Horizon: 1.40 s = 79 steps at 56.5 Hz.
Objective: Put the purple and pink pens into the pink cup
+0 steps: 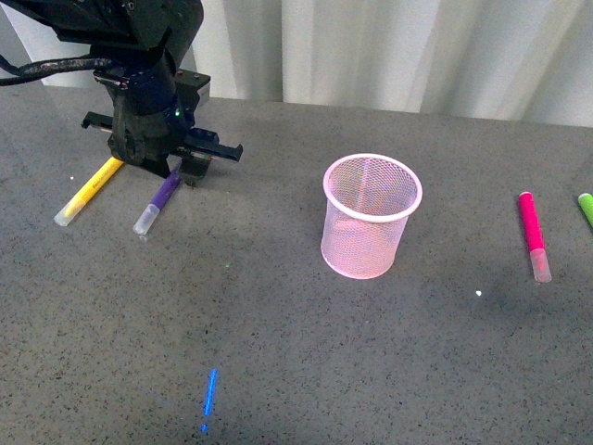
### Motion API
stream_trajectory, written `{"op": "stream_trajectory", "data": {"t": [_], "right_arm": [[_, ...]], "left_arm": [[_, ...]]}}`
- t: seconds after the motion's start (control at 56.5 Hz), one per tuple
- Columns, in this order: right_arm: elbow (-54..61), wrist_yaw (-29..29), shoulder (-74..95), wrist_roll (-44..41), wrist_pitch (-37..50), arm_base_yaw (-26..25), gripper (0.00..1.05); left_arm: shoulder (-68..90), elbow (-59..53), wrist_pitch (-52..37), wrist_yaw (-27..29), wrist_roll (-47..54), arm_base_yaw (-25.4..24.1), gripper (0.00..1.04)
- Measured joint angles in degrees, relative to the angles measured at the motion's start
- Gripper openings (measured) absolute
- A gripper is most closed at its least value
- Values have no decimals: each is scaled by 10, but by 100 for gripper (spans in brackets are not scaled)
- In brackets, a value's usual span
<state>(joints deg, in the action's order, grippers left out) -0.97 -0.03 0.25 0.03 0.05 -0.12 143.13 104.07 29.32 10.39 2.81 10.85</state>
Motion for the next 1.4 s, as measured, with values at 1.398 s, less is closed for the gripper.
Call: {"op": "stream_trajectory", "data": {"t": [1.398], "right_arm": [[0,0,0,0,0,0,98]], "left_arm": [[-295,-515,-809,-4,-258,11,12]]}}
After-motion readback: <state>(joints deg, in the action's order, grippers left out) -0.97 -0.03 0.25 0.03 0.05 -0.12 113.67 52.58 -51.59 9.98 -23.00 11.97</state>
